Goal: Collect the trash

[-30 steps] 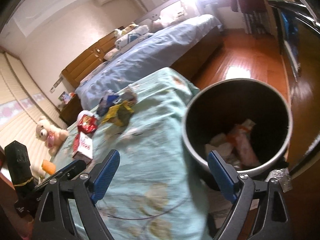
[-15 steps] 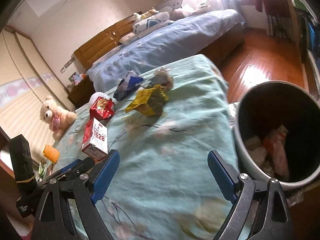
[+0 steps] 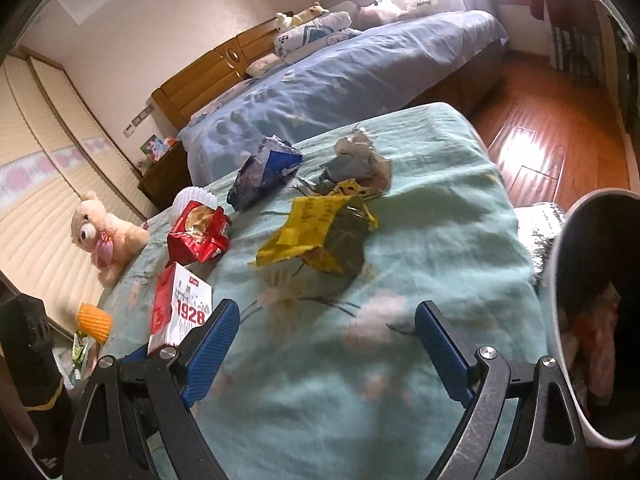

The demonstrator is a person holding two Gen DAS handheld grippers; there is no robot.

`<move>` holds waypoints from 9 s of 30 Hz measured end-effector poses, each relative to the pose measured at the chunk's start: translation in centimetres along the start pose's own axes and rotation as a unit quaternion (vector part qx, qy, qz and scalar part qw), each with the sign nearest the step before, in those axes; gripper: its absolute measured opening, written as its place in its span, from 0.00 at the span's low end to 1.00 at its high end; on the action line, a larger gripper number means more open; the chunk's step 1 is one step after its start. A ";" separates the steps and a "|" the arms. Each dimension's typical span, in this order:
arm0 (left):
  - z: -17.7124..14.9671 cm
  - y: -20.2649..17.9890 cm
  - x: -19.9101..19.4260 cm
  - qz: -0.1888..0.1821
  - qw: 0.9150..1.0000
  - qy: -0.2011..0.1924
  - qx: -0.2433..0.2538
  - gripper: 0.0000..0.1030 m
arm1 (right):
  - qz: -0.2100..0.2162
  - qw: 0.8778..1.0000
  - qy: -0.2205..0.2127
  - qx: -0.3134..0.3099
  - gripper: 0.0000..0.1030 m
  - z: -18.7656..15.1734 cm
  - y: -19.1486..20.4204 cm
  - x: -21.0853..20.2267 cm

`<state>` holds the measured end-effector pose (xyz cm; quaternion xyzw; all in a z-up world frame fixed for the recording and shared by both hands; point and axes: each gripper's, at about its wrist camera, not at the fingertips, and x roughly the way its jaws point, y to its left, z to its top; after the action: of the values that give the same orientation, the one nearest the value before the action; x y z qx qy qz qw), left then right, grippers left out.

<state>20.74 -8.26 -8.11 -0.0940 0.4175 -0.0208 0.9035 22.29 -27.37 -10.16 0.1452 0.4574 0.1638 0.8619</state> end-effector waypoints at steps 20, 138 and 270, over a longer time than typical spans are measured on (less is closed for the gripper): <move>1.0 3.3 1.7 -0.020 1.000 -0.003 0.003 0.29 | -0.025 0.999 0.009 -0.021 0.32 1.7 1.0 3.0; -1.6 -22.9 3.6 -0.157 0.961 0.038 0.226 0.29 | -0.117 0.983 -0.078 0.116 0.27 -3.9 -17.2 -14.1; 4.4 -0.6 4.5 -0.064 0.998 0.007 0.029 0.23 | 0.011 1.000 -0.002 0.007 0.48 1.8 -1.3 0.0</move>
<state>27.05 -8.73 -8.63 -0.0939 0.4164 -0.0912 0.8997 24.01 -28.75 -9.66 0.1569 0.4550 0.1692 0.8601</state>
